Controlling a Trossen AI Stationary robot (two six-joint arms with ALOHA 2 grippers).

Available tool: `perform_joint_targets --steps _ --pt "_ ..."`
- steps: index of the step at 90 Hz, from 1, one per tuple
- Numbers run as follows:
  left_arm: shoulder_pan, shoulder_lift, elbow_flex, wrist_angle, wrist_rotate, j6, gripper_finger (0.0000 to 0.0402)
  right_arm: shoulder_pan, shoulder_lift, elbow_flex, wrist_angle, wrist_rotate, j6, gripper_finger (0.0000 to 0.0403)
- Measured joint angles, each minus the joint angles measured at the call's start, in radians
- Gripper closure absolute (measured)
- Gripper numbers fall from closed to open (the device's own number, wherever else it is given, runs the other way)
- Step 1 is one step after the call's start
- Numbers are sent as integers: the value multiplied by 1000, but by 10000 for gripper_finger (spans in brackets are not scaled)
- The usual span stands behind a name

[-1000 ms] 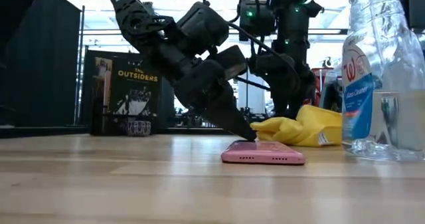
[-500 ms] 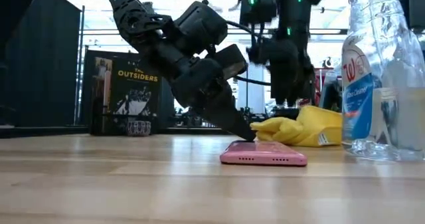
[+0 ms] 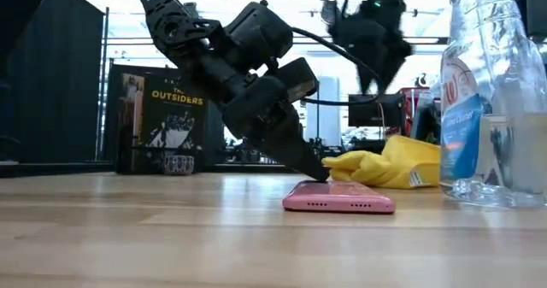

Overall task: Apply microfiber cloth
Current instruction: Wipe the back of the pink cellphone with a yellow microfiber cloth

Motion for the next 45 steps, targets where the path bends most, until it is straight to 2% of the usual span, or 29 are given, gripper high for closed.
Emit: perform_joint_targets --steps 7,17,45 --pt "0 0 0 0 0 1 339 4 -19 -38 -10 -3 16 53" --pt "0 0 0 1 0 2 339 13 -51 -140 72 -28 31 53" --pt "0 0 0 2 0 1 339 76 -72 -334 339 -220 60 53"
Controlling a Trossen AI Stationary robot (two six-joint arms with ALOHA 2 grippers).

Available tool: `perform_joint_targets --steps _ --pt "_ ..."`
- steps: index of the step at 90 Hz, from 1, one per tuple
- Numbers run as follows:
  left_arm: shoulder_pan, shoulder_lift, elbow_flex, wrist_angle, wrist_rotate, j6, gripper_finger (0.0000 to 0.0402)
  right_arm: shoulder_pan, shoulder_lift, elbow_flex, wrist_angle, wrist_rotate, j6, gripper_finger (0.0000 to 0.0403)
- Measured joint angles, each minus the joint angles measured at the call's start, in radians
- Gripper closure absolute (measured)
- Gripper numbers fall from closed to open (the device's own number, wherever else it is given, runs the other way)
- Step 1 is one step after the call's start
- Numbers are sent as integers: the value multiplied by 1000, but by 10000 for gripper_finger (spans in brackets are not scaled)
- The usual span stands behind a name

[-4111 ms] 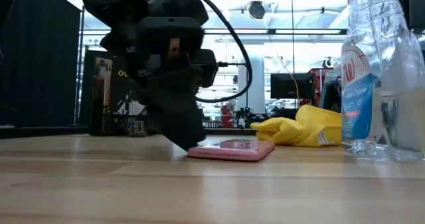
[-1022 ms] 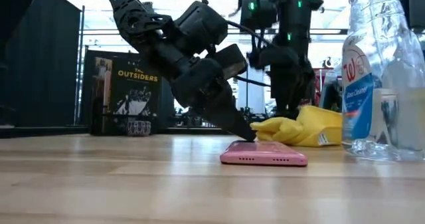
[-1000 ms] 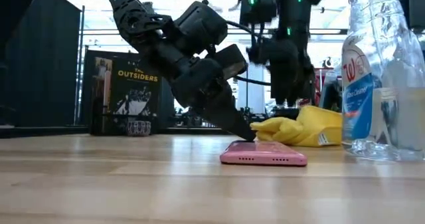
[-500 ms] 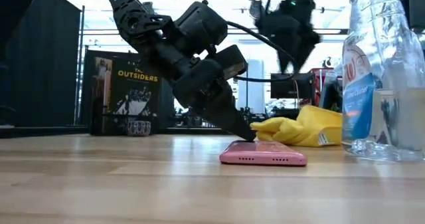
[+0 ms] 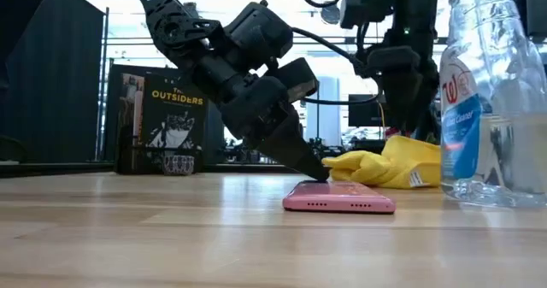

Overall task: Apply microfiber cloth
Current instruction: Wipe the back of the pink cellphone with a yellow microfiber cloth

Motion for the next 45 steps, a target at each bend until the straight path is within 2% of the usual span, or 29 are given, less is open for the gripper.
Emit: perform_joint_targets --steps 14,32,45 --pt "0 0 0 1 0 0 339 38 0 -67 178 -19 17 53" --pt "0 0 1 1 1 0 339 47 31 -174 377 101 18 53" --pt "0 0 1 1 1 0 339 44 83 -228 498 112 22 54"
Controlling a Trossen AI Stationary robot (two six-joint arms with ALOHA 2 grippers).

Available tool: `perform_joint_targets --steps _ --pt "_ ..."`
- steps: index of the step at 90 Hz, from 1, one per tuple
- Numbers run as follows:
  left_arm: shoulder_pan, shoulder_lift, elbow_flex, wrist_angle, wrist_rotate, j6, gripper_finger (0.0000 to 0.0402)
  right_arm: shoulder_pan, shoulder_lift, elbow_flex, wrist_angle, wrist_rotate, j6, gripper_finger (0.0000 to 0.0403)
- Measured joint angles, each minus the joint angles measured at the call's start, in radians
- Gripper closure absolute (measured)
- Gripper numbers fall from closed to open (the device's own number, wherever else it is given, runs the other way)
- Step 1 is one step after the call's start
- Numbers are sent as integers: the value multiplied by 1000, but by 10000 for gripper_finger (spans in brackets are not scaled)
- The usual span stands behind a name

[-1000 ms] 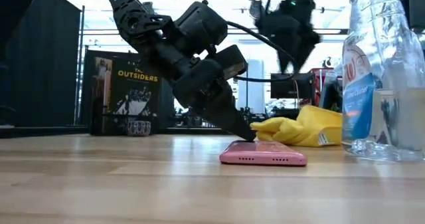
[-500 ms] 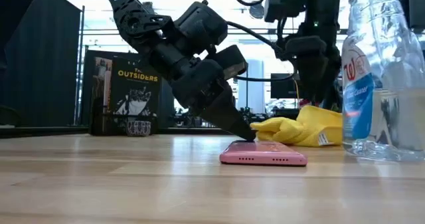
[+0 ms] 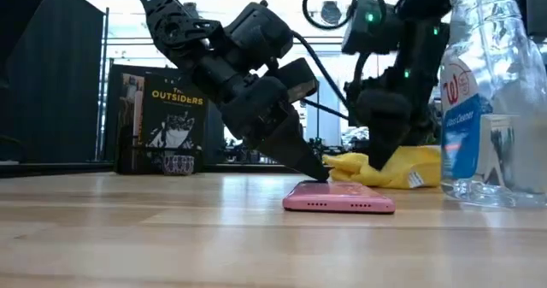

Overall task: Apply microfiber cloth
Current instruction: Wipe the back of the pink cellphone with a yellow microfiber cloth

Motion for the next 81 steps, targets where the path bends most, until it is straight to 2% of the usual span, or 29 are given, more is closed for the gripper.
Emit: perform_joint_targets --steps 10,20,36,51,66,81 --pt "0 0 0 1 0 0 339 1 41 -9 33 15 -16 70" --pt "0 0 0 0 0 -1 339 1 75 -6 32 18 10 119" --pt "0 0 0 0 0 -1 339 44 81 -5 17 18 74 250" --pt "0 0 0 0 -2 -1 339 116 19 -13 -23 -13 106 379" --pt "-1 0 0 0 -11 -1 339 184 -65 -19 -7 -17 124 378" --pt "-1 0 0 0 -18 -1 339 241 -60 -18 188 6 44 386"
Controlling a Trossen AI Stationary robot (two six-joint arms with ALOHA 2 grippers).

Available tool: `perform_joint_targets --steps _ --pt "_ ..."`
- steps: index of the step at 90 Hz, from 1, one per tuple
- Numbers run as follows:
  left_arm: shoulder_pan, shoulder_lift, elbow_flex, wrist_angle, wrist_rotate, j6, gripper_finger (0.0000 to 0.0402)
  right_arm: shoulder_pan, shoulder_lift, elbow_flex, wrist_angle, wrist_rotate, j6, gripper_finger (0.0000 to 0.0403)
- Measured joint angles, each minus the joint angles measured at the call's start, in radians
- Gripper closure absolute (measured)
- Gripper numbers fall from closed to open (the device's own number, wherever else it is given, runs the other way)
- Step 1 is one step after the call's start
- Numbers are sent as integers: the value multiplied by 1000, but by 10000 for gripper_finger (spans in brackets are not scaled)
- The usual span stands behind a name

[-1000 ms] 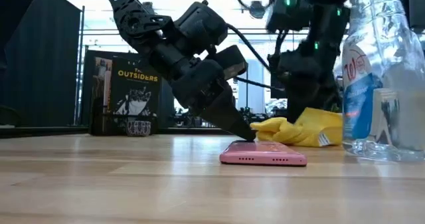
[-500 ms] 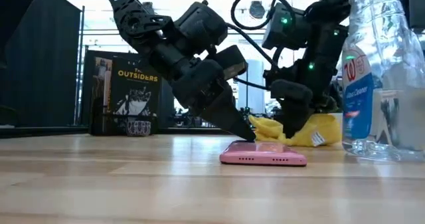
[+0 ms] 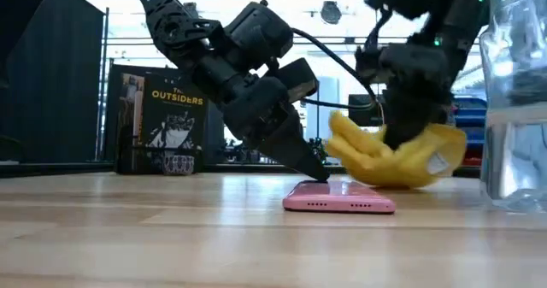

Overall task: Apply microfiber cloth
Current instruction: Wipe the back of the pink cellphone with a yellow microfiber cloth

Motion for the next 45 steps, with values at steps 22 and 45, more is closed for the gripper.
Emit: perform_joint_targets --steps 22,45 --pt "0 0 0 0 -7 -25 339 30 79 3 232 11 -51 386" --pt "7 0 0 4 -7 -16 339 78 169 4 321 33 -79 386"
